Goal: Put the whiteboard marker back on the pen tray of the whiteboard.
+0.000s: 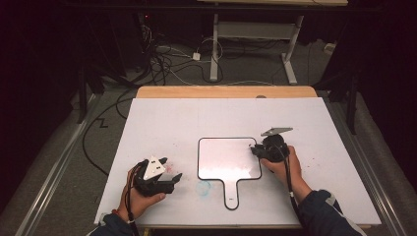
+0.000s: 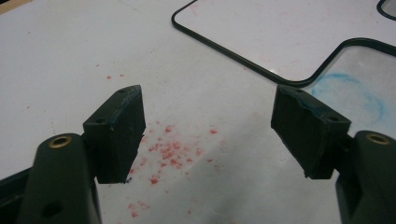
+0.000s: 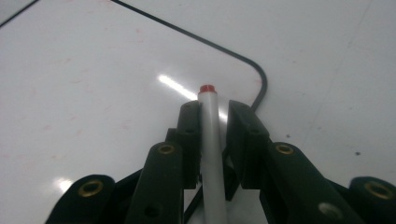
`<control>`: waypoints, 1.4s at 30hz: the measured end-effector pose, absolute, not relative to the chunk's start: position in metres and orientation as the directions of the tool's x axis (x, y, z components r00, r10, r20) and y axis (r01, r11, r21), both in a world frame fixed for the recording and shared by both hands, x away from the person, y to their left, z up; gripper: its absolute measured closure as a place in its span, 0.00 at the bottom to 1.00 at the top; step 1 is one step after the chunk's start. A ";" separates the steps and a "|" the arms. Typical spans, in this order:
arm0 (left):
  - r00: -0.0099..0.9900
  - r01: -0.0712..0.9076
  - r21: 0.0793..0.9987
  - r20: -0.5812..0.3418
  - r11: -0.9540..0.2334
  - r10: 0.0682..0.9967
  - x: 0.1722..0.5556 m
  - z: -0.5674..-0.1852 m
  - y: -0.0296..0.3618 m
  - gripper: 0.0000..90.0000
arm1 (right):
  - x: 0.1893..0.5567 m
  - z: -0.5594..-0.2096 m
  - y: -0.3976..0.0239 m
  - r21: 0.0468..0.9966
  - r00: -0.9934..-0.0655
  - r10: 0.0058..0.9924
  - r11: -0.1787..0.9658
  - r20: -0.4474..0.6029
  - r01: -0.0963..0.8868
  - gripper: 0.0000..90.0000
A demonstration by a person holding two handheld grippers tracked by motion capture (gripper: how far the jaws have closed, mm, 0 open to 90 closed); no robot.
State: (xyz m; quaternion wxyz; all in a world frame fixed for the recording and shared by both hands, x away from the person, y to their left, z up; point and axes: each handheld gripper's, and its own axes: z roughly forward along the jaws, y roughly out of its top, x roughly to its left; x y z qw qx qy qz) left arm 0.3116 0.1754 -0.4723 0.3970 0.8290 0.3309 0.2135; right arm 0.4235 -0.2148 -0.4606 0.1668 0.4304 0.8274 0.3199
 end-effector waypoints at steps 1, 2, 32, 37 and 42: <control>0.690 0.379 0.800 0.091 -0.466 0.718 0.312 -0.472 0.175 0.28 | 0.424 -0.460 -0.214 0.674 -0.567 0.823 0.431 -0.022 0.600 0.81; 0.689 0.379 0.800 0.092 -0.466 0.719 0.312 -0.472 0.175 0.28 | 0.426 -0.459 -0.214 0.677 -0.567 0.823 0.436 -0.033 0.593 0.80; 0.677 0.345 0.783 0.175 -0.518 0.715 0.314 -0.474 0.175 0.22 | 0.353 -0.417 -0.282 0.874 -0.627 0.751 0.429 -0.205 0.228 0.37; 0.680 0.330 0.776 0.199 -0.537 0.706 0.315 -0.474 0.173 0.22 | 0.321 -0.424 -0.298 0.877 -0.630 0.736 0.447 -0.249 0.176 0.32; 0.681 0.325 0.767 0.215 -0.552 0.700 0.316 -0.475 0.171 0.22 | 0.304 -0.435 -0.307 0.865 -0.620 0.737 0.467 -0.268 0.182 0.30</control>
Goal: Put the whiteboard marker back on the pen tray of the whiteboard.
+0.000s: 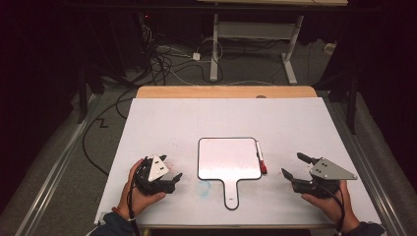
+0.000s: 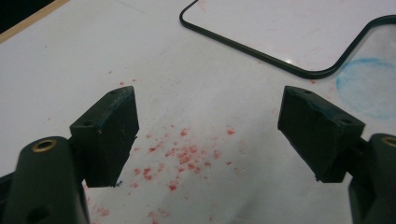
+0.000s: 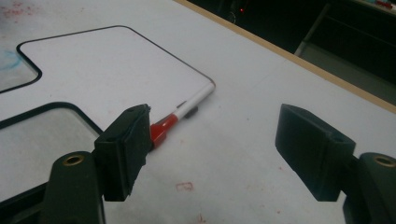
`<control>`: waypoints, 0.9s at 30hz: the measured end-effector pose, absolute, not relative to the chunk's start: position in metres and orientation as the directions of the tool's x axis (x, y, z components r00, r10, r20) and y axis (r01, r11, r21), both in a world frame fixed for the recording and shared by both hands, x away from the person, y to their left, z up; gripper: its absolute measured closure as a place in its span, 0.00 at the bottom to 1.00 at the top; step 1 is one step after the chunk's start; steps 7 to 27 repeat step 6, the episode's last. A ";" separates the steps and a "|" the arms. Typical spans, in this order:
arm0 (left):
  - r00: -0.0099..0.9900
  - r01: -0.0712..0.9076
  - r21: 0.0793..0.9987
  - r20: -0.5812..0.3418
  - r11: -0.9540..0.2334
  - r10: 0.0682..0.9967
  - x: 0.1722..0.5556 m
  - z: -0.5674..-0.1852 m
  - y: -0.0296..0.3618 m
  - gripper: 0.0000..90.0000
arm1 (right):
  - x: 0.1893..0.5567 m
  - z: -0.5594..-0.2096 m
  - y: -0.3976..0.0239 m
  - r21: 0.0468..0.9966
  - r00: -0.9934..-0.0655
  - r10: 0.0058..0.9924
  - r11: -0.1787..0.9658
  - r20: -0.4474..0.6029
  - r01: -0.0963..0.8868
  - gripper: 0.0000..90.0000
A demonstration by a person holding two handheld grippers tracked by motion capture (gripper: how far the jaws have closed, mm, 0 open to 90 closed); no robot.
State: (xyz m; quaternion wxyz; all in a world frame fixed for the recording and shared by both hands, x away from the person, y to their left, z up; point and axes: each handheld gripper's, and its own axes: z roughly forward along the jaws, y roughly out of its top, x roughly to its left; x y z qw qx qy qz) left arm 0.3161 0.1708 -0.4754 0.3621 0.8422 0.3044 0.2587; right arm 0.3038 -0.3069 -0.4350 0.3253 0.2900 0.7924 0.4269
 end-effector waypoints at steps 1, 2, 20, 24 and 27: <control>0.681 0.325 0.767 0.215 -0.553 0.700 0.316 -0.476 0.171 0.22 | 0.303 -0.436 -0.308 0.865 -0.617 0.740 0.467 -0.268 0.184 0.30; 0.680 0.324 0.766 0.218 -0.554 0.700 0.317 -0.476 0.170 0.22 | 0.303 -0.437 -0.308 0.864 -0.614 0.743 0.467 -0.267 0.189 0.30; 0.677 0.326 0.766 0.220 -0.554 0.702 0.317 -0.476 0.170 0.22 | 0.303 -0.436 -0.308 0.866 -0.607 0.746 0.466 -0.273 0.183 0.29; 0.677 0.326 0.766 0.220 -0.554 0.702 0.317 -0.476 0.170 0.22 | 0.303 -0.436 -0.308 0.866 -0.607 0.746 0.466 -0.273 0.183 0.29; 0.677 0.326 0.766 0.220 -0.554 0.702 0.317 -0.476 0.170 0.22 | 0.303 -0.436 -0.308 0.866 -0.607 0.746 0.466 -0.273 0.183 0.29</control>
